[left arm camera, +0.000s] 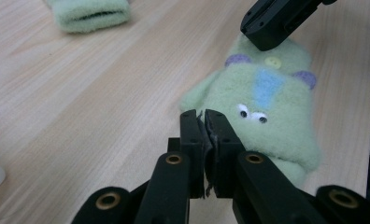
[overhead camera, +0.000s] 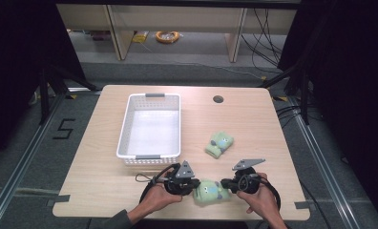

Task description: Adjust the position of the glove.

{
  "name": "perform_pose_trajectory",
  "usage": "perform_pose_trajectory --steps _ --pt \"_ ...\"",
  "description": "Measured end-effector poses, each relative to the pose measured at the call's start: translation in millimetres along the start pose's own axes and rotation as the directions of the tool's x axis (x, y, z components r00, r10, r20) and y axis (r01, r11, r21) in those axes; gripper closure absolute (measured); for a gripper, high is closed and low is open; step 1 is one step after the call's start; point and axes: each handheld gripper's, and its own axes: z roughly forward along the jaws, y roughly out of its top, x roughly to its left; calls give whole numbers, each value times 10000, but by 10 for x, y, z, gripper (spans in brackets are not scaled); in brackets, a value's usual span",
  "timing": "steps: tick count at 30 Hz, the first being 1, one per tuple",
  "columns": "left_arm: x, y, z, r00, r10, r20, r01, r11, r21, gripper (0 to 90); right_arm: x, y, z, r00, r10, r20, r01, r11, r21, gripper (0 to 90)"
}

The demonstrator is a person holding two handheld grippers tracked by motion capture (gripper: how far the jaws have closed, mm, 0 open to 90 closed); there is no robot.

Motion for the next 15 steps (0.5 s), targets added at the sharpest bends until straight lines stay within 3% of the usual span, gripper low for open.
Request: perform_pose_trajectory --steps 2,10,11,13,14,15 --pt "-10 5 14 9995 -294 -106 292 9994 -182 864 -5 23 -11 10000 -67 61 66 9999 136 867" --pt "33 -11 16 9998 -152 -95 152 9999 -3 851 -15 -23 37 10000 80 40 -80 9998 154 854" --pt "18 -13 22 9982 -577 -139 574 9982 -172 804 -19 -23 39 9999 63 92 -64 9999 129 831" --pt "45 -10 7 9991 -404 -108 404 9992 -21 760 -22 -21 40 9999 63 119 -65 9999 145 810" --pt "68 -10 -3 9971 -746 -149 744 9971 -151 678 -25 -14 25 9996 208 183 -213 9993 297 729" --pt "68 -10 -3 9971 -746 -149 744 9971 -151 627 -25 -14 25 9996 208 183 -213 9993 297 729"
